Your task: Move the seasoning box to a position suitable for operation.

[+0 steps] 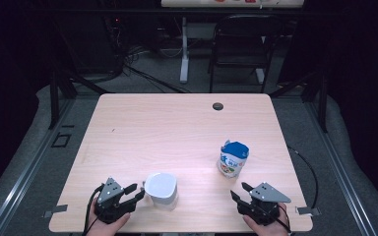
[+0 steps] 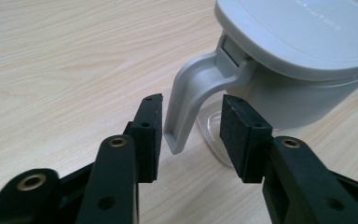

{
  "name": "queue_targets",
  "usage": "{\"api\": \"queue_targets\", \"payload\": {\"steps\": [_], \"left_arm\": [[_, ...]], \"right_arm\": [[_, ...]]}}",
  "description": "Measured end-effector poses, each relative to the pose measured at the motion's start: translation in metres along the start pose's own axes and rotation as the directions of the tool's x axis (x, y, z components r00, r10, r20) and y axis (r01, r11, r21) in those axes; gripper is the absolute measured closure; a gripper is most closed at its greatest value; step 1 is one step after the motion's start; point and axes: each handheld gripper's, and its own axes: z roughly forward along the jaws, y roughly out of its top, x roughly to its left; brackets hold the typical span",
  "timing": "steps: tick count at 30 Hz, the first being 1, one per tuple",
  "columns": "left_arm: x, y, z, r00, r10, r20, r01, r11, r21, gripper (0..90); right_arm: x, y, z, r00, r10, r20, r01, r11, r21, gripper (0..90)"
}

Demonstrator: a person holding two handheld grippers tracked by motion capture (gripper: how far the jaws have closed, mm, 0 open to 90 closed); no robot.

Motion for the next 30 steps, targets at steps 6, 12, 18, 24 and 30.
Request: {"api": "queue_targets", "payload": {"steps": [6,12,18,24,30], "left_arm": [[-0.004,0.000,0.002,0.9997,0.026,0.000,-0.026,0.9996,0.011,68.9],[-0.007,-0.001,0.005,0.9989,0.043,-0.017,-0.042,0.9988,0.025,71.5],[-0.006,0.000,0.005,0.9991,0.038,-0.018,-0.038,0.9991,0.021,73.6],[-0.008,-0.001,0.007,0.9991,0.042,-0.011,-0.041,0.9989,0.020,75.0],[-0.010,0.000,0.007,0.9992,0.038,-0.010,-0.038,0.9990,0.022,75.9]], "right_arm": [[0.015,0.010,0.009,0.9990,-0.018,-0.042,0.018,1.000,-0.011,50.4],[0.033,0.015,0.022,0.9954,-0.053,-0.080,0.052,0.999,-0.013,50.3],[0.047,0.018,0.036,0.9904,-0.078,-0.114,0.079,0.997,0.005,50.2],[0.060,0.022,0.043,0.9854,-0.092,-0.143,0.092,0.996,-0.003,49.8],[0.078,0.024,0.055,0.9740,-0.128,-0.187,0.131,0.991,0.004,49.7]]}}
